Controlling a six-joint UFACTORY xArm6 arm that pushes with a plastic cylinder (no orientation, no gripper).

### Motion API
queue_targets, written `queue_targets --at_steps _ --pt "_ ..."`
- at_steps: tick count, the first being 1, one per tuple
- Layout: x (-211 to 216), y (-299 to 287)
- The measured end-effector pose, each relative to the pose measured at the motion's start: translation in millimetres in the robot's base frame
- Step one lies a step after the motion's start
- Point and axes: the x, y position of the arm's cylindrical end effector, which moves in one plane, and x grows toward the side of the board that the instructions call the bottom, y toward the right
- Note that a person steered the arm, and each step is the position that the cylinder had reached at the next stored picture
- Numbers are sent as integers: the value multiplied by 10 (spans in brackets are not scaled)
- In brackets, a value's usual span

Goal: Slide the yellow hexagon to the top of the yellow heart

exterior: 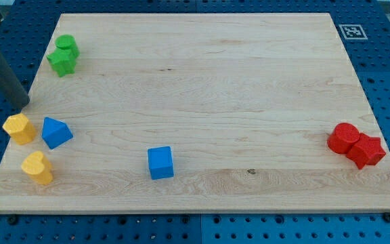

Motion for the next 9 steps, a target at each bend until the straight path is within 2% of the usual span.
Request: queue_targets --at_steps 4,6,7,9 --pt "203 0" --pt "660 41" --pt "773 252" --pt "862 -6"
